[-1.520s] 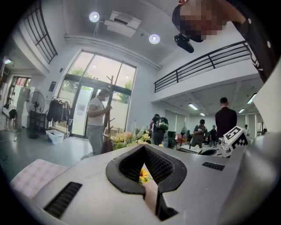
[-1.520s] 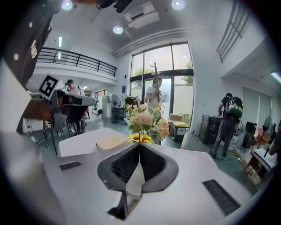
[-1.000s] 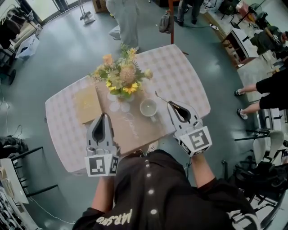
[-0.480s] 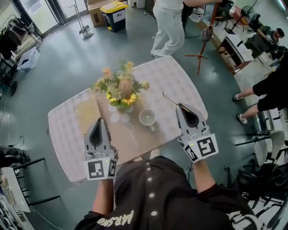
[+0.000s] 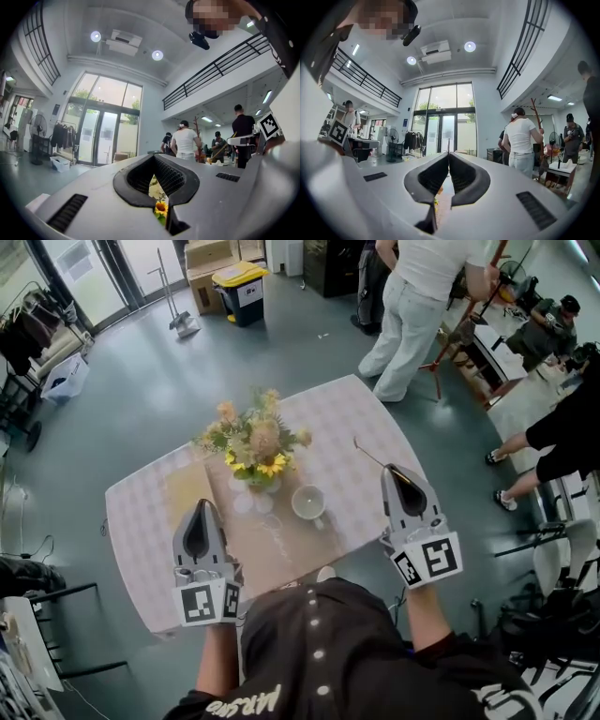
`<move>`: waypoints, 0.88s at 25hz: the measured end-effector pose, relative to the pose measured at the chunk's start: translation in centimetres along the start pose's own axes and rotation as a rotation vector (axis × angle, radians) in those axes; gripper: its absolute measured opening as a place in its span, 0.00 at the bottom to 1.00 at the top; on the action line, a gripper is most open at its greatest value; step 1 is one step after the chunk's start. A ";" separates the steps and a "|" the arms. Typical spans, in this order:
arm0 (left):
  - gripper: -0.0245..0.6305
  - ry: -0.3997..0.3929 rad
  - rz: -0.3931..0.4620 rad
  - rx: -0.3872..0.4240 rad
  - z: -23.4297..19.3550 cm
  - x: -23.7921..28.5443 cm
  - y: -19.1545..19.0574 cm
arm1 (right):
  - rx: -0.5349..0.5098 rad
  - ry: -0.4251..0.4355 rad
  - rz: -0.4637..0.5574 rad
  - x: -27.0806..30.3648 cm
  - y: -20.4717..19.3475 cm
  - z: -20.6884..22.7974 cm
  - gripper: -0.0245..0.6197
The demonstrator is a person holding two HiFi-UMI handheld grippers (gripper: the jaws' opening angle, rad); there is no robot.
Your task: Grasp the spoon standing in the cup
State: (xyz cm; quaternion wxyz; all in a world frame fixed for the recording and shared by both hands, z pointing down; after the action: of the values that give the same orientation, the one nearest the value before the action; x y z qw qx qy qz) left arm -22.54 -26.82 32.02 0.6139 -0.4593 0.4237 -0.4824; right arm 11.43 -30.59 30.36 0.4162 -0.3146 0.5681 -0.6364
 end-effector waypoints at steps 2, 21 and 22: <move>0.06 0.009 -0.002 0.000 -0.2 -0.1 0.0 | 0.003 -0.006 0.006 -0.1 0.2 0.3 0.04; 0.06 0.003 -0.010 0.006 -0.1 -0.2 0.1 | 0.009 -0.001 0.001 0.1 0.1 0.7 0.04; 0.06 0.003 -0.012 0.006 0.0 -0.2 0.1 | 0.010 -0.001 0.001 0.1 0.0 0.7 0.04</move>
State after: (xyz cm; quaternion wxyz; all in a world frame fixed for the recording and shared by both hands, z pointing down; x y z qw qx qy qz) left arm -22.58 -26.62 31.91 0.6117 -0.4595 0.4203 -0.4879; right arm 12.01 -30.96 30.43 0.4184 -0.3126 0.5647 -0.6390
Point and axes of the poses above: the fingertips, and each gripper's own axes: x forward along the fingers, z to its right, y out of its top, the point moved 6 cm from there along -x, backward along the fingers, and after that the axes turned 13 degrees about x, right-handed, at the moved point
